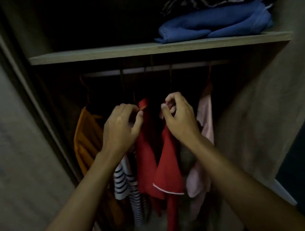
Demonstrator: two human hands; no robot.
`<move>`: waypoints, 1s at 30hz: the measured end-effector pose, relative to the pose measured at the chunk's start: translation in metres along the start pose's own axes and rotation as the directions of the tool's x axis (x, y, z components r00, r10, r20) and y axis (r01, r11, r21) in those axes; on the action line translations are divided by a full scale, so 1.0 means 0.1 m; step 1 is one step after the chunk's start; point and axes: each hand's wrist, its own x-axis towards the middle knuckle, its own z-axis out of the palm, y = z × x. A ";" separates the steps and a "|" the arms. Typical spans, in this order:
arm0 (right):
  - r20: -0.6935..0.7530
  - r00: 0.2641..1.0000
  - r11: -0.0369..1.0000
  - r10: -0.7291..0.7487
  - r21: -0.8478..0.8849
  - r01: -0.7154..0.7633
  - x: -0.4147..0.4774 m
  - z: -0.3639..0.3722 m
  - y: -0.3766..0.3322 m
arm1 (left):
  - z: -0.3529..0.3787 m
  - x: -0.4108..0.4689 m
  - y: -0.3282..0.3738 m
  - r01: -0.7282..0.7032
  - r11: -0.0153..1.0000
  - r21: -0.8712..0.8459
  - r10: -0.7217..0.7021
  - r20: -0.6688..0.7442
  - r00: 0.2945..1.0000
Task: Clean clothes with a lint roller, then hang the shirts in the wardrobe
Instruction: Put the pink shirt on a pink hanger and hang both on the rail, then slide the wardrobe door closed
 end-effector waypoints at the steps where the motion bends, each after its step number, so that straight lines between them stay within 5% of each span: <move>1: 0.031 0.999 0.999 -0.021 0.038 0.020 -0.09 0.15 -0.12 | -0.17 -0.06 -0.11 -0.026 0.997 0.068 0.031 -0.074 0.997; 7: 0.301 0.950 0.986 -0.082 0.161 0.035 -0.92 1.17 -0.65 | -0.99 -0.58 -0.80 -0.007 0.984 0.178 0.072 -0.358 0.931; 15: 0.601 0.789 0.991 0.131 -0.102 -0.087 -2.31 2.40 -0.69 | -1.35 -1.18 -1.71 0.120 0.977 0.175 -0.071 -0.263 0.962; 25: 0.528 0.578 0.783 0.622 -0.434 -0.446 -2.98 3.05 -0.68 | -1.22 -1.56 -2.33 0.107 0.970 0.216 -0.069 -0.178 0.982; 30: 0.489 0.540 0.728 0.685 -0.433 -0.532 -2.97 3.11 -0.70 | -1.16 -1.58 -2.44 0.080 0.971 0.224 -0.035 -0.198 0.980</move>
